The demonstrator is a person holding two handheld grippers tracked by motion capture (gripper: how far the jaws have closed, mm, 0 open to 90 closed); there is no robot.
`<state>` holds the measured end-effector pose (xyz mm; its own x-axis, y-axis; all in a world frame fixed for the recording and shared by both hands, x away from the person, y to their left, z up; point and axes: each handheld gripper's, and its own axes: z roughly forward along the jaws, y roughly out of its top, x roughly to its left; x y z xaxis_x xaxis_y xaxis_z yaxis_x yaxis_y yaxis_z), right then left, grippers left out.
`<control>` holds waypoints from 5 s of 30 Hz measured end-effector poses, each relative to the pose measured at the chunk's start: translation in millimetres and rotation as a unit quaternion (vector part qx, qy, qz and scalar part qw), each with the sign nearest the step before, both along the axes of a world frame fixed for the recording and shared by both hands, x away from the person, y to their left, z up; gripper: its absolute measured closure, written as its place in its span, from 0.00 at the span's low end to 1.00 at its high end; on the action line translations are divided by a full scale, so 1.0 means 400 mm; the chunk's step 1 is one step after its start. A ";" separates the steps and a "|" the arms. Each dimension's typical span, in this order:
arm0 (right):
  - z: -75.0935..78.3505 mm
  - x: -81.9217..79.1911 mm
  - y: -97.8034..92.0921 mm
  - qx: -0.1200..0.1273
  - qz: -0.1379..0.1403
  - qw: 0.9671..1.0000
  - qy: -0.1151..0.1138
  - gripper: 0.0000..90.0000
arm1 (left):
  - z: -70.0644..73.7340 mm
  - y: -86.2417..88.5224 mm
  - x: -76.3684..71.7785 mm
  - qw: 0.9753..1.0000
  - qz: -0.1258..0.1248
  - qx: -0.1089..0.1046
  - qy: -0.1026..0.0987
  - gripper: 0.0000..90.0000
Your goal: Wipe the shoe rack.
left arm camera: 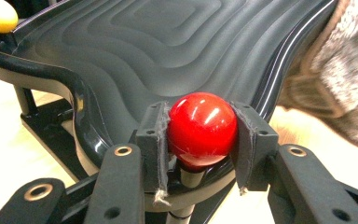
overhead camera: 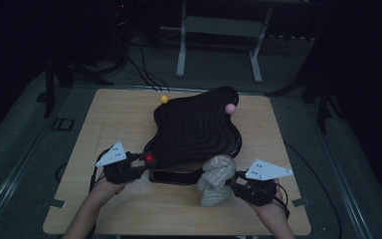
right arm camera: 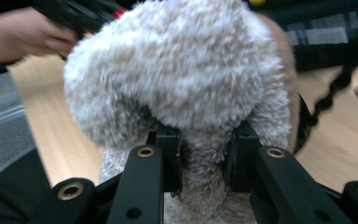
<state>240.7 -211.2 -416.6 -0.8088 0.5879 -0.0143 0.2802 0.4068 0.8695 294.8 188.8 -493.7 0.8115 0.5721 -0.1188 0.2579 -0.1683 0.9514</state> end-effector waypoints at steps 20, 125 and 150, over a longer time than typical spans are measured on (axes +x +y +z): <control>0.029 -0.004 0.029 0.006 -0.012 0.999 -0.030 0.80 | -0.001 -0.001 0.002 1.000 -0.005 0.000 0.000 0.67; -0.174 0.060 0.357 -0.134 0.032 0.989 -0.049 0.80 | 0.000 -0.002 0.005 1.000 -0.012 -0.003 0.007 0.67; -0.215 0.061 0.429 -0.158 0.042 0.985 -0.058 0.80 | -0.001 -0.001 0.005 1.000 -0.012 -0.003 0.004 0.67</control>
